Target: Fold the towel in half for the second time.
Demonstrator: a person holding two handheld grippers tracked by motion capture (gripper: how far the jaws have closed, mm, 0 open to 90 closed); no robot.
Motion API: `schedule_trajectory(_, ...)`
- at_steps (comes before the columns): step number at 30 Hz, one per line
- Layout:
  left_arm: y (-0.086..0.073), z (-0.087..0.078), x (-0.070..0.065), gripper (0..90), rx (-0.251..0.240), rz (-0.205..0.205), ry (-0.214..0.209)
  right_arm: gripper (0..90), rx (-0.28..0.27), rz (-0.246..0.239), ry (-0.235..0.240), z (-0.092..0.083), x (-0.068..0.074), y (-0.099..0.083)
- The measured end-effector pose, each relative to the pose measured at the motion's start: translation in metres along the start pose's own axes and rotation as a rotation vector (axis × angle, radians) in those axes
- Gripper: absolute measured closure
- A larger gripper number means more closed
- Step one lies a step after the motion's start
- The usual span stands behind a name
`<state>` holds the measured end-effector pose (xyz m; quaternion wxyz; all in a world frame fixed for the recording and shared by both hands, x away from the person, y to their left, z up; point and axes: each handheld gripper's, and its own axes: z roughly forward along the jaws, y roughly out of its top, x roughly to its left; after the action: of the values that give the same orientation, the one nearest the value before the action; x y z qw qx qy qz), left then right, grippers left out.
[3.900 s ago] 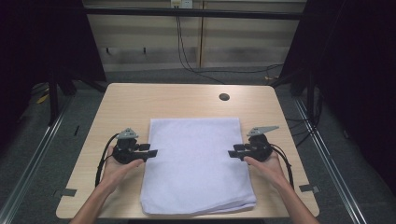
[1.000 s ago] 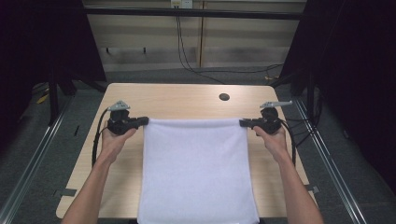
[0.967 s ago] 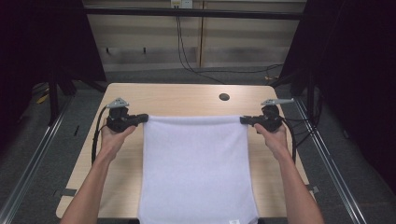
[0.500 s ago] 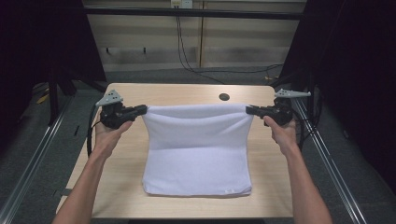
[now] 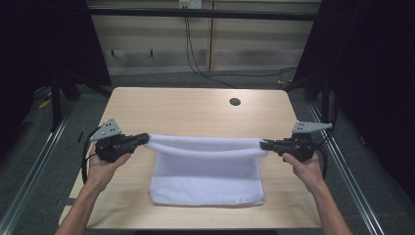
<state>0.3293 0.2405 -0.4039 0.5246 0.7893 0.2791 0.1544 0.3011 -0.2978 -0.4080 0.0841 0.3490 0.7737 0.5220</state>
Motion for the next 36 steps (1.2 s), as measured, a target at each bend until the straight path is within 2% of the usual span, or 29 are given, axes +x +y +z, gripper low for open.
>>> schedule_trajectory(2, -0.007, -0.003, -0.006, 85.9, 0.023, 0.008, -0.010, 85.3, 0.018, -0.005, 0.013, 0.000, 0.007, -0.007)
schedule_trajectory(6, -0.017, -0.007, -0.014, 85.9, 0.054, -0.005, -0.029, 85.4, 0.062, -0.014, 0.028, 0.000, 0.020, -0.020)
schedule_trajectory(9, -0.026, -0.008, -0.019, 85.8, 0.073, -0.015, -0.039, 85.4, 0.073, -0.008, 0.038, -0.002, 0.026, -0.029)
schedule_trajectory(12, -0.037, -0.006, -0.023, 85.7, 0.106, -0.019, -0.047, 85.5, 0.110, 0.003, 0.046, 0.000, 0.030, -0.042)
schedule_trajectory(15, -0.044, -0.004, -0.027, 85.7, 0.135, -0.025, -0.059, 85.5, 0.153, 0.015, 0.033, 0.004, 0.031, -0.054)
schedule_trajectory(22, -0.070, -0.004, -0.036, 85.0, 0.241, -0.032, -0.092, 84.7, 0.199, 0.011, 0.043, 0.004, 0.036, -0.065)
schedule_trajectory(24, -0.076, -0.002, -0.039, 85.1, 0.267, -0.018, -0.091, 84.4, 0.235, 0.009, 0.043, 0.008, 0.040, -0.071)
schedule_trajectory(25, -0.079, -0.002, -0.042, 85.1, 0.272, -0.028, -0.106, 84.5, 0.243, 0.007, 0.048, 0.010, 0.040, -0.074)
schedule_trajectory(28, -0.084, -0.002, -0.046, 84.5, 0.306, -0.022, -0.117, 83.7, 0.290, 0.014, 0.069, 0.014, 0.043, -0.083)
schedule_trajectory(29, -0.088, -0.002, -0.047, 83.2, 0.319, -0.019, -0.118, 82.8, 0.309, 0.012, 0.091, 0.015, 0.044, -0.086)
schedule_trajectory(30, -0.091, -0.003, -0.048, 77.8, 0.329, -0.028, -0.111, 80.8, 0.322, 0.006, 0.082, 0.014, 0.046, -0.088)
schedule_trajectory(31, -0.093, -0.003, -0.048, 75.6, 0.333, -0.040, -0.111, 79.9, 0.321, 0.017, 0.092, 0.012, 0.047, -0.091)
schedule_trajectory(33, -0.096, -0.006, -0.052, 74.6, 0.344, -0.031, -0.129, 76.1, 0.324, 0.017, 0.094, 0.009, 0.049, -0.094)
schedule_trajectory(34, -0.096, -0.008, -0.054, 72.9, 0.346, -0.042, -0.133, 73.7, 0.324, 0.021, 0.096, 0.007, 0.049, -0.096)
schedule_trajectory(36, -0.097, -0.014, -0.057, 64.4, 0.339, -0.044, -0.130, 67.2, 0.319, 0.034, 0.090, 0.002, 0.052, -0.098)
